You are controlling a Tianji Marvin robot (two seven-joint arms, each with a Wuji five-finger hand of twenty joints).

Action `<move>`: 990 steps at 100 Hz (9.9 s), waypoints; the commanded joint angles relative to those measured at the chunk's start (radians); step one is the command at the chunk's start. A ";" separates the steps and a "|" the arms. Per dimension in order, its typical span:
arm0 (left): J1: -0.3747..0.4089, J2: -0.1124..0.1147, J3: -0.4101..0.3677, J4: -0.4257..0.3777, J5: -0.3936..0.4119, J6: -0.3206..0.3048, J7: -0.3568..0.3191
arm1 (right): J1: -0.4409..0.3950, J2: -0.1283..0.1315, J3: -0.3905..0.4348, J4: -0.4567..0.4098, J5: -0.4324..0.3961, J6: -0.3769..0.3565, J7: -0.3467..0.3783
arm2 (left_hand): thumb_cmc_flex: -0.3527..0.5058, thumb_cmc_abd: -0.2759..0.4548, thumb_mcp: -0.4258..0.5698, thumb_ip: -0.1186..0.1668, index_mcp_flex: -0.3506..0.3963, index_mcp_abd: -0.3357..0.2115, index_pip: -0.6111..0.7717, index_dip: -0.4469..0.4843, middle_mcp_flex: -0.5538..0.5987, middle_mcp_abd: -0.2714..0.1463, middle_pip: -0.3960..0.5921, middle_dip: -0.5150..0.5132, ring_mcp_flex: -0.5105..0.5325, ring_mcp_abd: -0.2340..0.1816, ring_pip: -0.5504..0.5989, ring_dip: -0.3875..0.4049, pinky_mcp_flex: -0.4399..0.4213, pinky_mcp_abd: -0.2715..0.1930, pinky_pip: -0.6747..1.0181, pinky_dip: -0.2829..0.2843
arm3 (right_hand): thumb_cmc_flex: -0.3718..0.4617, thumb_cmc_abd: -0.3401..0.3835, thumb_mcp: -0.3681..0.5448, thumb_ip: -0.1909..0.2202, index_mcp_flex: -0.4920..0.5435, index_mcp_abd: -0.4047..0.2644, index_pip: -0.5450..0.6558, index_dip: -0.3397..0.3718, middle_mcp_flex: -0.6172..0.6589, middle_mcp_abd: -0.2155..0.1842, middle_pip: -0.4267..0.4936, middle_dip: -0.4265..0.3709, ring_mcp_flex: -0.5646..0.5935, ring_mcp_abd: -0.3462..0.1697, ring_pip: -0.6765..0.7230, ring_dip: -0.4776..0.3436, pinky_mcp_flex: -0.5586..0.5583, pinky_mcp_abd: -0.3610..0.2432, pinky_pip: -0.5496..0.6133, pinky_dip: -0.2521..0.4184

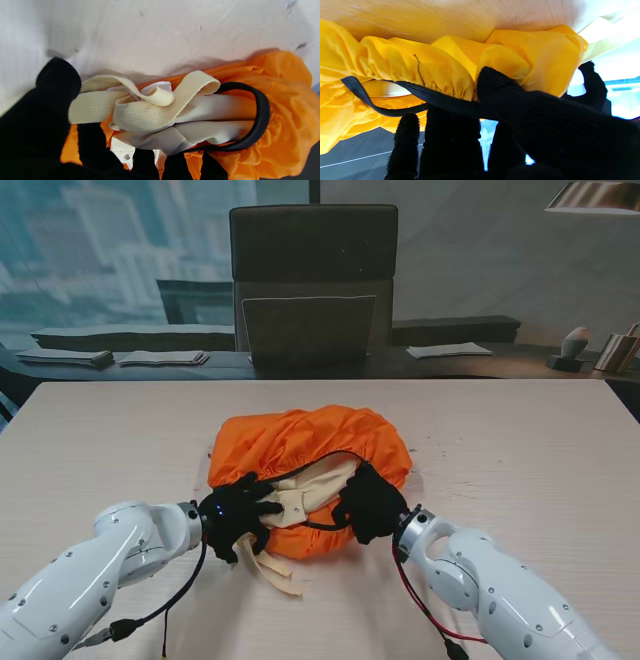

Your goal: Fit a rain cover over a backpack

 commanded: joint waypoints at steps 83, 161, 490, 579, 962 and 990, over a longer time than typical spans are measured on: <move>0.011 -0.052 -0.048 0.089 -0.135 0.035 0.308 | -0.006 -0.005 0.003 0.011 0.004 -0.005 -0.001 | 0.682 0.535 -0.708 0.018 -0.154 0.248 0.335 0.443 0.687 -0.045 0.667 0.660 0.358 0.045 0.843 0.448 0.017 -0.071 0.733 0.253 | 0.018 0.018 0.065 -0.033 0.055 0.021 0.073 -0.006 -0.018 0.052 0.015 0.022 0.017 0.002 0.034 -0.006 0.014 0.021 0.030 -0.009; -0.525 -0.179 0.479 0.568 -0.532 -0.012 0.366 | -0.051 -0.014 0.056 -0.048 0.005 -0.161 -0.078 | 0.303 0.202 -0.246 0.071 0.159 0.313 0.228 0.085 0.964 -0.009 0.654 0.522 0.621 0.014 0.845 0.531 0.057 0.006 0.711 0.248 | 0.029 0.021 0.061 -0.031 0.066 0.034 0.086 0.025 0.011 0.070 -0.004 0.046 0.064 0.040 0.032 -0.021 0.101 0.002 0.057 0.007; -0.067 -0.126 -0.003 0.012 -0.539 0.499 0.056 | -0.070 -0.046 0.047 -0.015 0.034 -0.117 -0.247 | 0.537 0.511 -0.684 0.046 0.053 0.386 0.191 0.325 0.883 -0.061 0.670 0.543 0.767 0.103 0.951 0.513 0.041 0.084 0.655 0.232 | 0.034 0.021 0.061 -0.029 0.060 0.036 0.087 0.004 -0.001 0.069 0.006 0.041 0.045 0.042 0.049 -0.018 0.091 0.008 0.074 0.028; -0.247 -0.298 0.073 0.237 -1.470 0.646 0.084 | -0.080 -0.052 0.052 -0.021 0.046 -0.148 -0.259 | 0.407 0.175 -0.076 -0.033 0.045 0.461 0.319 0.091 0.734 0.217 0.282 0.061 0.946 0.193 0.362 -0.041 0.333 -0.126 0.681 0.214 | 0.030 0.024 0.061 -0.030 0.056 0.031 0.085 0.004 -0.005 0.067 0.005 0.043 0.044 0.038 0.048 -0.017 0.103 0.016 0.074 0.029; -0.486 -0.180 0.428 0.571 -0.569 -0.013 0.356 | -0.038 -0.154 0.103 0.086 0.310 0.014 -0.390 | 0.305 0.281 -0.140 0.011 -0.288 0.223 -0.423 -0.307 0.472 -0.043 0.435 0.661 0.586 0.053 0.881 0.516 0.249 -0.052 1.012 0.402 | 0.014 -0.080 0.080 -0.013 -0.121 0.077 0.148 -0.330 0.127 0.085 -0.055 -0.125 0.455 0.096 0.081 -0.032 0.502 0.151 0.241 0.136; -0.549 -0.183 0.512 0.569 -0.565 0.089 0.292 | -0.045 -0.154 0.105 0.077 0.311 0.000 -0.387 | 0.263 0.275 -0.122 0.025 -0.290 0.221 -0.456 -0.331 0.466 -0.046 0.458 0.648 0.601 0.066 0.876 0.504 0.249 -0.036 1.003 0.398 | 0.011 -0.080 0.080 -0.013 -0.123 0.074 0.146 -0.327 0.129 0.086 -0.058 -0.120 0.458 0.093 0.080 -0.028 0.503 0.151 0.240 0.140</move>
